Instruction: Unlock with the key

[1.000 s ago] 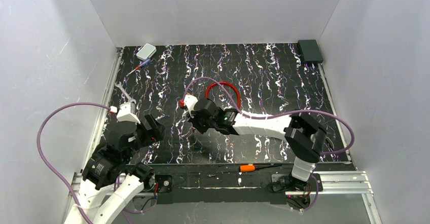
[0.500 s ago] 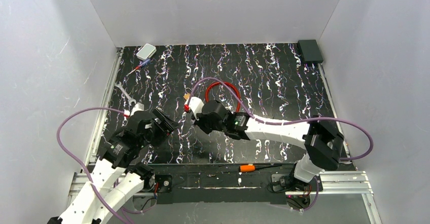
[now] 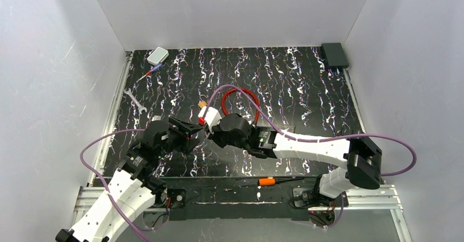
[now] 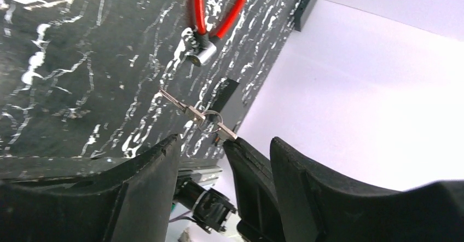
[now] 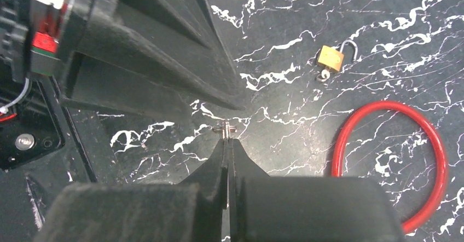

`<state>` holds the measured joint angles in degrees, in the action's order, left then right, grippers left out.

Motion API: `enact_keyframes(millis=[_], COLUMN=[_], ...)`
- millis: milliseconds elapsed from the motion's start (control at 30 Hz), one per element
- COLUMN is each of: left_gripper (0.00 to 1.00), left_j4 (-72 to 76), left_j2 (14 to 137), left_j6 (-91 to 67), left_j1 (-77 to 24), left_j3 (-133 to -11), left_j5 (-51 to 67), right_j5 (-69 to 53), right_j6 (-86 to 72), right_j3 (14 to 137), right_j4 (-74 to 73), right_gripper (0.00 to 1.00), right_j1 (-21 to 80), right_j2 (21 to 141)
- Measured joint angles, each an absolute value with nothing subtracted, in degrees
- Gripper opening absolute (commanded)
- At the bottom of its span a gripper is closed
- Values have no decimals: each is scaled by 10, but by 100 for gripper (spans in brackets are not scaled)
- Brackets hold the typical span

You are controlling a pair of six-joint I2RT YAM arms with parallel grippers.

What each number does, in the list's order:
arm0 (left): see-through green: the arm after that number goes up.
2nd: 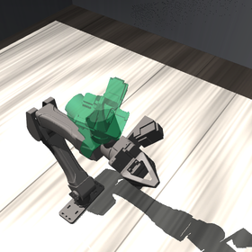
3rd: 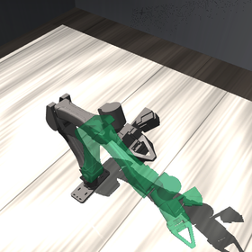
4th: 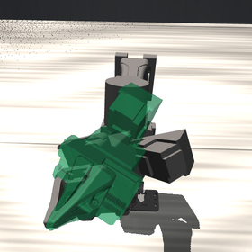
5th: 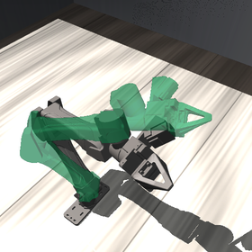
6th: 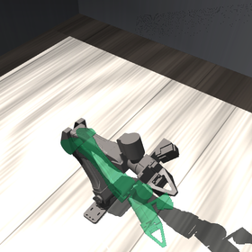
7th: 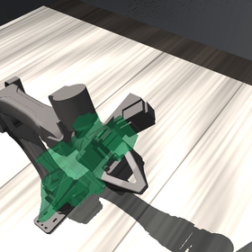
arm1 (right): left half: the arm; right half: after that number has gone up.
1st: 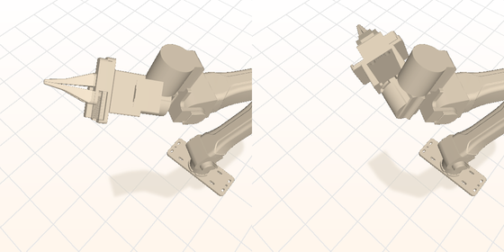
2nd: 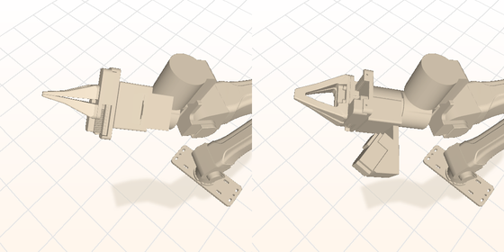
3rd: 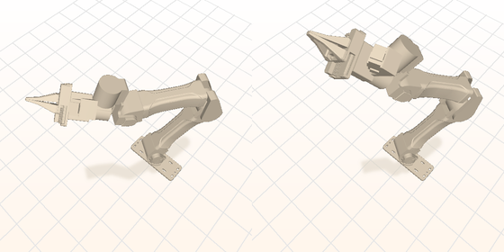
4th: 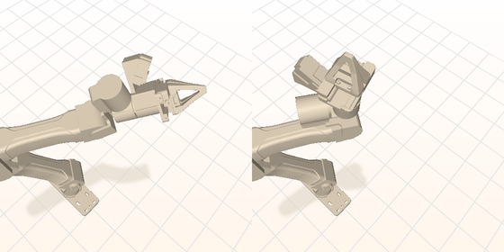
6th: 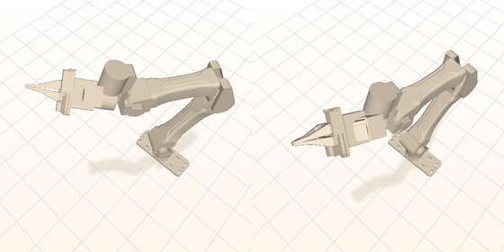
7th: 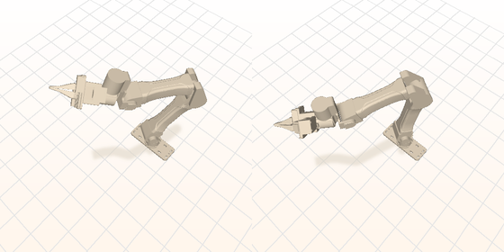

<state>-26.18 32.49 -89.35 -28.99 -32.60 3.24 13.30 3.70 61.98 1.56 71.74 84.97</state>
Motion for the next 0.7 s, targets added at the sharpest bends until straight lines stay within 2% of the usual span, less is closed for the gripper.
enact_keyframes(millis=[700], left_gripper=[50], left_j4=[-166], left_j2=[365], left_j6=[-957], left_j1=[-290], left_j3=[-303], left_j5=[77], right_j5=[159], right_j6=[34], right_j3=[609], right_j4=[37], right_gripper=[1], right_j1=[728], right_j2=[840])
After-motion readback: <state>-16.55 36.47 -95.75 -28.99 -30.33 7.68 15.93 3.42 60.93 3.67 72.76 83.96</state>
